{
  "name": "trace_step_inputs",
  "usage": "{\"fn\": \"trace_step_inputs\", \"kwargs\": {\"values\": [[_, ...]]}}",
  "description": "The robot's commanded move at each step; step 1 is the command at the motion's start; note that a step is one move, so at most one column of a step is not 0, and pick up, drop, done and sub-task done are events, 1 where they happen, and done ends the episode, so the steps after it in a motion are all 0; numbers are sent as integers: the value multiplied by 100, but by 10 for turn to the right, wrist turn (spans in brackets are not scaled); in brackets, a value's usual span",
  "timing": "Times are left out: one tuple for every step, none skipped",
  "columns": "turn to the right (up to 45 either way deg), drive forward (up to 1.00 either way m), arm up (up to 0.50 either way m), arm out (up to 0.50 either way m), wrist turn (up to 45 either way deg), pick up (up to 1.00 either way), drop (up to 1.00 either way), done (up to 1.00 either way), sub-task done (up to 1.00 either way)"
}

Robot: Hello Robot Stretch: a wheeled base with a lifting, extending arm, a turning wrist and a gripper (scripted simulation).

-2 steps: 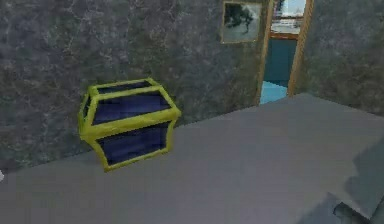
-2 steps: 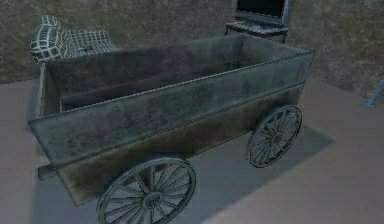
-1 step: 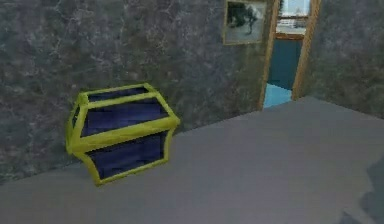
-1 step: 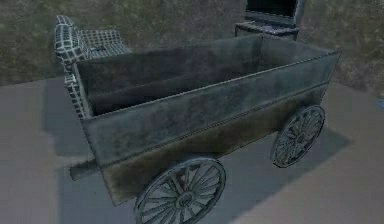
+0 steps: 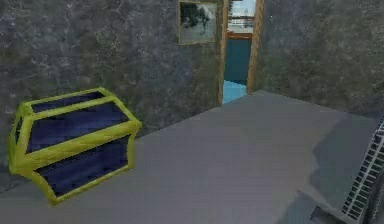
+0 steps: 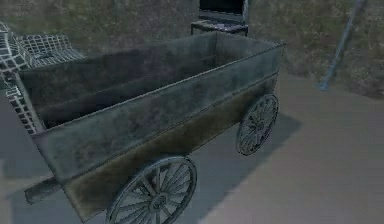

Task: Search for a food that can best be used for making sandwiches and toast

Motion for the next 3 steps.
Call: {"fn": "trace_step_inputs", "kwargs": {"values": [[0, 100, 0, 0, 0, 0, 0, 0, 0], [330, 0, 0, 0, 0, 0, 0, 0, 0], [0, 5, 0, 0, 0, 0, 0, 0, 0]]}}
